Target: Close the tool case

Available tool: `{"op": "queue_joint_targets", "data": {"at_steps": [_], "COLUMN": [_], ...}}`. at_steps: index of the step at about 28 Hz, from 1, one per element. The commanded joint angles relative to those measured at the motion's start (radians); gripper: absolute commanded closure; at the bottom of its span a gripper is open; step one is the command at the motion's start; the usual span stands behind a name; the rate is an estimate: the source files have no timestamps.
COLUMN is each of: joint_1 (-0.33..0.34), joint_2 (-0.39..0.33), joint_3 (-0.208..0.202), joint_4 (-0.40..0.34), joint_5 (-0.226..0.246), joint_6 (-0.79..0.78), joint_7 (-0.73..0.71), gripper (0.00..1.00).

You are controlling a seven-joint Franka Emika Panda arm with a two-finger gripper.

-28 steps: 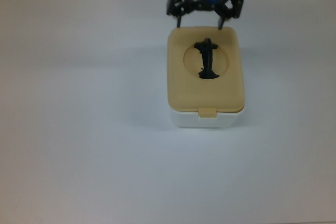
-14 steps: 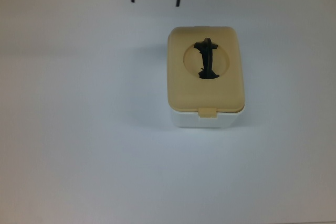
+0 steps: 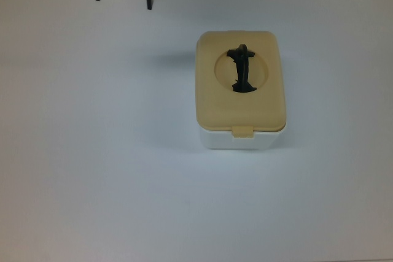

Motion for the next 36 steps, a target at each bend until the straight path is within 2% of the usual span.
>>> {"op": "queue_joint_targets", "data": {"at_steps": [1,7,36], "joint_1": [-0.028,-0.059,-0.056], "joint_2": [-0.009,-0.008,0.021], "joint_3": [-0.001,-0.001,0.002], "joint_4": [-0.008,-0.009,-0.02], "joint_5": [0.005,0.005,-0.001], "joint_6": [-0.016,-0.014,-0.005], "joint_7": [-0.031,-0.065,-0.065], "gripper": [0.0,0.0,0.0]}}
